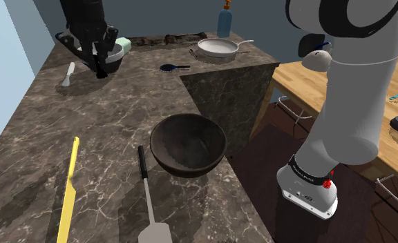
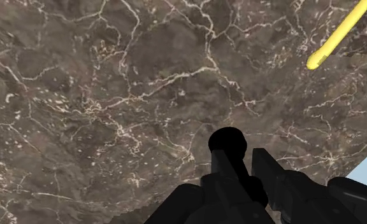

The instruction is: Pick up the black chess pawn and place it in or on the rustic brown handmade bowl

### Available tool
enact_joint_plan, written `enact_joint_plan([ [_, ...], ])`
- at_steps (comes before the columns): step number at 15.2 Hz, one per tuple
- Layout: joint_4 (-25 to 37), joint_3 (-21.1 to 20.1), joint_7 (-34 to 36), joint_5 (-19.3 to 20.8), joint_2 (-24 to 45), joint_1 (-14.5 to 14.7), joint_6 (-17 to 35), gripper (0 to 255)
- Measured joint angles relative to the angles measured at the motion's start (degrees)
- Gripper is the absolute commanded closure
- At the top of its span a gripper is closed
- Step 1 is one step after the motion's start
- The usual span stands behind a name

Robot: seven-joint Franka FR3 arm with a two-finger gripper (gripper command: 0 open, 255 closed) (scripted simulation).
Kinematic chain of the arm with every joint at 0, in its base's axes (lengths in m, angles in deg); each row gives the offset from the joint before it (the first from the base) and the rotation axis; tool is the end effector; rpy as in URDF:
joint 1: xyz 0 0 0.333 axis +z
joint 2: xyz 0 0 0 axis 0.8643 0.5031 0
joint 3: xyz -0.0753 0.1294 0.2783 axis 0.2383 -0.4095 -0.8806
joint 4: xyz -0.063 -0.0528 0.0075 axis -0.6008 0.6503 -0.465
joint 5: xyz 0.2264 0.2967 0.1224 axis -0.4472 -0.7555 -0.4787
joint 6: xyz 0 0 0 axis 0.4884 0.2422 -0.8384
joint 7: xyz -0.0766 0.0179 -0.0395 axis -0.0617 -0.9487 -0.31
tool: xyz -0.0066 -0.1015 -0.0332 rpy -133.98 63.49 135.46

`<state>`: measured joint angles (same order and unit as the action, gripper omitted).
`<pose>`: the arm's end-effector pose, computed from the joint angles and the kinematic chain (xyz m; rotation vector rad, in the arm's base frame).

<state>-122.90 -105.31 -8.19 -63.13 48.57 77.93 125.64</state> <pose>0.5272 0.4102 0.5944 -3.0687 -0.2521 -0.2448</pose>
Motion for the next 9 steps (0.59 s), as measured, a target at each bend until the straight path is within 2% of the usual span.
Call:
enact_joint_plan([
  [2,1.73,0.01,-0.17,0.12,0.34,0.20,-1.38,255],
  [3,-0.08,-0.14,-0.09,-0.41,-1.03,-0.21,-0.89,255],
  [9,-16.58,-1.46,0.37,-6.37,-15.10,-2.61,2.83,255],
])
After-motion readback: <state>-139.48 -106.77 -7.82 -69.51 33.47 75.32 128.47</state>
